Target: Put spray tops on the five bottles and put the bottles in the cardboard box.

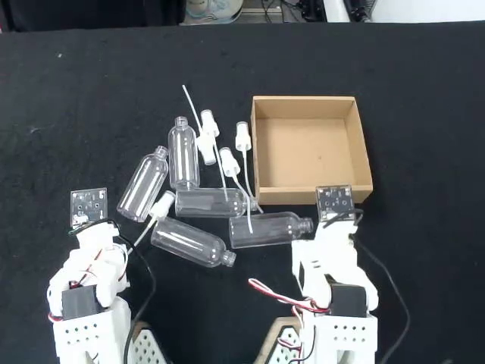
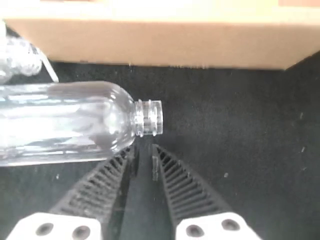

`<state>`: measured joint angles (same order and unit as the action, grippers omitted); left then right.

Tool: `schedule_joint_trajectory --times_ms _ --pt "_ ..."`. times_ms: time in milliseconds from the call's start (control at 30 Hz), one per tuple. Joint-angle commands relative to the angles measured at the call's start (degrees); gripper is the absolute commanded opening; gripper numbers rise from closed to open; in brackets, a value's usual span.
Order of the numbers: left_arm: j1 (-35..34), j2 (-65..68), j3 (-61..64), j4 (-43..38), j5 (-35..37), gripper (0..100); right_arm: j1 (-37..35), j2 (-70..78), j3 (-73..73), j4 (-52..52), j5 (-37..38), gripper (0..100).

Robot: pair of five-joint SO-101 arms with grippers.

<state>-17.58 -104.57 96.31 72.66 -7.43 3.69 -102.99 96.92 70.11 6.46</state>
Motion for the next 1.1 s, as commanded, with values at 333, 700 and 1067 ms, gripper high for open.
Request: schedule_joint_trajectory --times_ms 333,700,1067 --pt "0.22 0.35 -3.12 0.0 -17.05 3 0.97 -5.49 -10.68 2.29 24.44 1.6" --pt "-5.32 0.62 -12.97 -3.43 -15.82 3 0.79 -5.05 -25.36 3.16 24.35 14.0" --pt "-3.91 0.88 -18.07 -5.98 -11.69 17 -1.41 12.18 -41.54 4.84 23.38 12.7"
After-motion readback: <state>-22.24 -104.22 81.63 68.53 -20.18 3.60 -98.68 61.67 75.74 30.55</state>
